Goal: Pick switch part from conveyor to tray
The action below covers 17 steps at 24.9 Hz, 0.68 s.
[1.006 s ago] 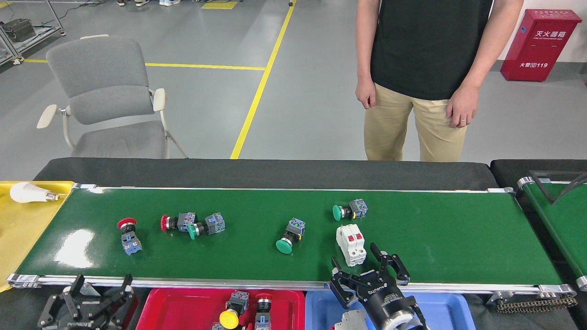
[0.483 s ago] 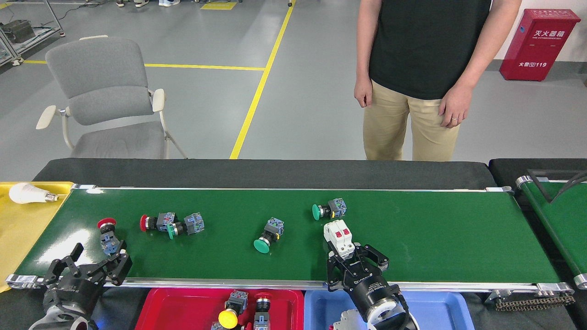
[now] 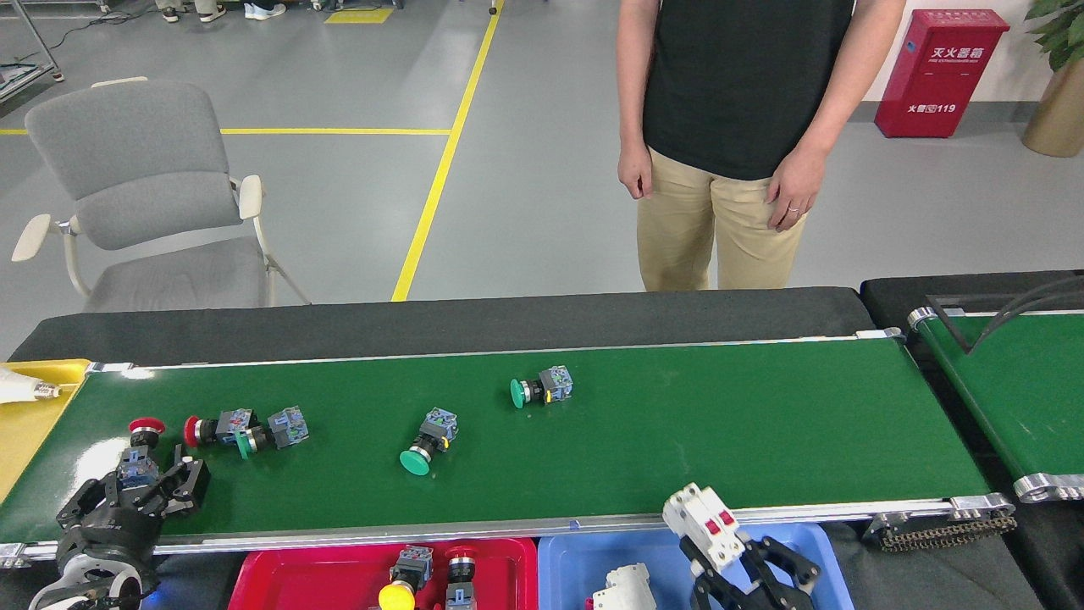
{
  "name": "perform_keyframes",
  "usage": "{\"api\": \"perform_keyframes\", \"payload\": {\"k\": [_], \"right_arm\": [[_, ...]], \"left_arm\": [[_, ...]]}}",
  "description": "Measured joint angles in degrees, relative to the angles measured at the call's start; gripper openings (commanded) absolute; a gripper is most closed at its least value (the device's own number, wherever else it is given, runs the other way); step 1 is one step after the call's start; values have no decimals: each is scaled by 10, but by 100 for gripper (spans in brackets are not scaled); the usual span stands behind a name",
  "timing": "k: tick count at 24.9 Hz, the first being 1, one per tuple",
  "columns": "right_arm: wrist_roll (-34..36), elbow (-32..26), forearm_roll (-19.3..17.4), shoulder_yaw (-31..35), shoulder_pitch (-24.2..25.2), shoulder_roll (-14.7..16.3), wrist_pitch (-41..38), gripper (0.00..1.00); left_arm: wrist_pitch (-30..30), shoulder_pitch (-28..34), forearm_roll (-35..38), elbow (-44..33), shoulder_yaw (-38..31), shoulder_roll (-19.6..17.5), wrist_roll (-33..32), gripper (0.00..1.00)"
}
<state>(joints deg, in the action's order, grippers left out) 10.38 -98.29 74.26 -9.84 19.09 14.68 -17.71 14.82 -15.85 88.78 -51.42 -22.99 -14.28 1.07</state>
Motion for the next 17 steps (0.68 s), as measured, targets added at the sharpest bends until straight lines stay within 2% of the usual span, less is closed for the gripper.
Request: {"api": "perform_keyframes", "payload": {"k": [2, 4, 6, 10, 11, 14, 17], "right_arm": [[7, 0, -4, 25, 7, -1, -8, 98], [8, -1, -22, 54, 6, -14, -9, 98], [10, -1, -44, 84, 0, -48, -12, 99], [-2, -2, -49, 124, -32, -93, -1, 99], [-12, -2, -49, 125, -34, -102, 8, 99], [-60, -2, -44, 126, -33, -106, 27, 99], [-93, -11, -21, 126, -33, -122, 38, 99]], "left_arm": [[-3, 14, -15, -15, 8, -1, 10, 4], [18, 49, -20, -66, 30, 1, 19, 4], [63, 101, -28, -150, 45, 5, 22, 5], [192, 220, -44, -320, 63, 27, 25, 10], [219, 246, -45, -352, 66, 36, 25, 22], [275, 299, -45, -418, 83, 49, 24, 99], [293, 311, -46, -449, 105, 69, 22, 100]]}}
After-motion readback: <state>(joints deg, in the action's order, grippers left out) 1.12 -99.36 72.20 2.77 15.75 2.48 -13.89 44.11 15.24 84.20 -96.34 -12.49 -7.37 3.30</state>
